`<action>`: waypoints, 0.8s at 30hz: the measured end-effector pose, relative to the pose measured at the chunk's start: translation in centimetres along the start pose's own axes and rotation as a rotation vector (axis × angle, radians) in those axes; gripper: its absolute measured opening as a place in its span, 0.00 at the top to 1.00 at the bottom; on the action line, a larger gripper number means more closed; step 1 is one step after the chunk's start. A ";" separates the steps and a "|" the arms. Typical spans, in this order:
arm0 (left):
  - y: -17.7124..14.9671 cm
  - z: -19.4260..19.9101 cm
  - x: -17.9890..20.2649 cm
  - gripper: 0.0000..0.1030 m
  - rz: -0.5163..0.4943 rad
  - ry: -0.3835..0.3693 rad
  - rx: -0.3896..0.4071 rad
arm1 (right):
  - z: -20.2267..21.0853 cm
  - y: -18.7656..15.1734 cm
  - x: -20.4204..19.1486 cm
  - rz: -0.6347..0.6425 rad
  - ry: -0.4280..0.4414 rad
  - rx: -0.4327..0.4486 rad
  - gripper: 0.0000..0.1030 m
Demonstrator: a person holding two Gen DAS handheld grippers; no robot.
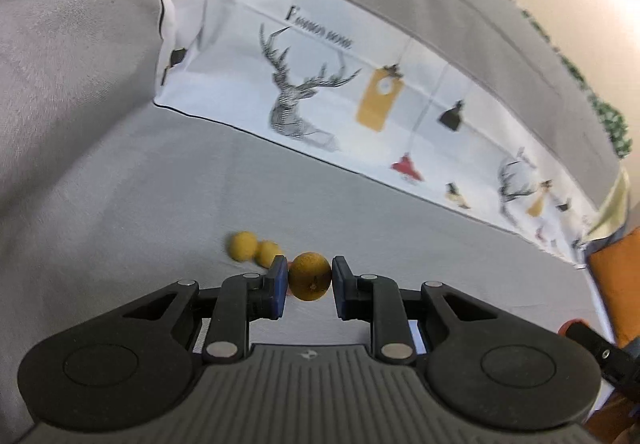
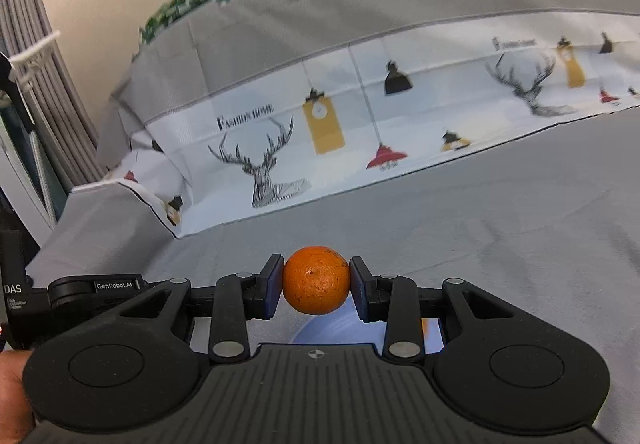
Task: Organize fruits
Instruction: 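Carry the yellow fruit and mandarin over the blue plate with both tools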
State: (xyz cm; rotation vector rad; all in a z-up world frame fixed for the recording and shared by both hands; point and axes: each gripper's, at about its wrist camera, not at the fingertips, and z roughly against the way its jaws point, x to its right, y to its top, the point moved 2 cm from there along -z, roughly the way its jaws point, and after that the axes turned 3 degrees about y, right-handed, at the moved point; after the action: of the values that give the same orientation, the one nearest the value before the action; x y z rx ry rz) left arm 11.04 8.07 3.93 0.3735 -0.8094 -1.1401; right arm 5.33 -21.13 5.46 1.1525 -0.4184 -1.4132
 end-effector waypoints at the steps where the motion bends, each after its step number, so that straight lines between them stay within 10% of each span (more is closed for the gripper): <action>1: -0.3 0.6 0.3 0.75 0.002 -0.017 0.004 | 0.8 -0.2 0.1 -0.008 0.009 0.015 0.64; 24: -4.9 1.3 5.4 0.75 -0.232 -0.090 -0.038 | 3.2 -6.5 1.4 0.060 0.005 -0.012 0.64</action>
State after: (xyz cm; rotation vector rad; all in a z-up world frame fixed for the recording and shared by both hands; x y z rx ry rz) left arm 7.88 1.40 3.66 0.3940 -0.8367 -1.3944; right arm -0.54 -22.12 1.09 1.1251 -0.4373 -1.3586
